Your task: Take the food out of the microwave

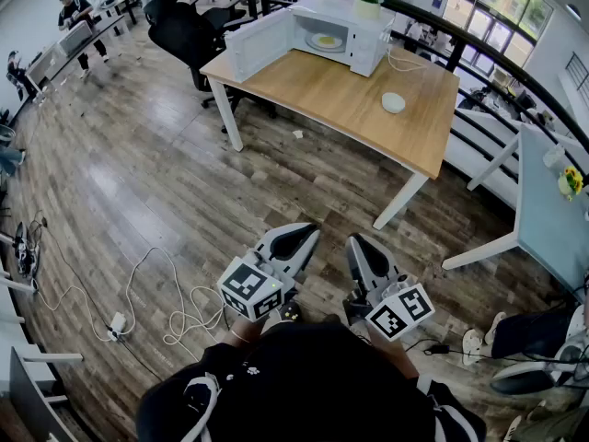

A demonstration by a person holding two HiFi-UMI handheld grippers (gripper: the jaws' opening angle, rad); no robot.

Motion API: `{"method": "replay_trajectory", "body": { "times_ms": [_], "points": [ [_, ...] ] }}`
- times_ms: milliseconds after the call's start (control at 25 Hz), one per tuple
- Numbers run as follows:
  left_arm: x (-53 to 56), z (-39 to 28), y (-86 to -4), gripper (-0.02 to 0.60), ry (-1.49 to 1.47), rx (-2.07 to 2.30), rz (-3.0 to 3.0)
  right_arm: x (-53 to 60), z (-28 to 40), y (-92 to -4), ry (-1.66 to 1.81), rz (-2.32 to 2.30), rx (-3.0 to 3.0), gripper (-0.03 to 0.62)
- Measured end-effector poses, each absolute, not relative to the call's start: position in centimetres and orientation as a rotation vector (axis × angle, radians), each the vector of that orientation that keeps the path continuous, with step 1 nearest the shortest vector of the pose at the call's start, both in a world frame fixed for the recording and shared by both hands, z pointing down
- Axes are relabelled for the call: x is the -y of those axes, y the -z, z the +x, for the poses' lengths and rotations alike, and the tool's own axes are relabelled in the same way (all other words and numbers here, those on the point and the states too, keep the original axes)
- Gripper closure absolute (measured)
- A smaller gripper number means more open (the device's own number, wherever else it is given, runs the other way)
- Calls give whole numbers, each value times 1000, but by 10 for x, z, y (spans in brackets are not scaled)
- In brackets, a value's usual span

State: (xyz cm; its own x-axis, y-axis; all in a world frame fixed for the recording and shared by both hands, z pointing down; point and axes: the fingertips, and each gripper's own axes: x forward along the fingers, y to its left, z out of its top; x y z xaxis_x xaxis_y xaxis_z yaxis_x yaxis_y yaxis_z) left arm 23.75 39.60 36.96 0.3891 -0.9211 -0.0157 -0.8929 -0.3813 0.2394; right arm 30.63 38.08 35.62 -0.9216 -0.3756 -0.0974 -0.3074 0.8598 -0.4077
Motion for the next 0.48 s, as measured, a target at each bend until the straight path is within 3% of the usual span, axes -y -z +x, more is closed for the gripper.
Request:
{"method": "replay_trajectory", "body": {
  "times_ms": [480],
  "points": [
    [-401, 223, -373, 554, 241, 1637, 2435, -385, 294, -358, 595, -526, -2853, 594]
  ]
}}
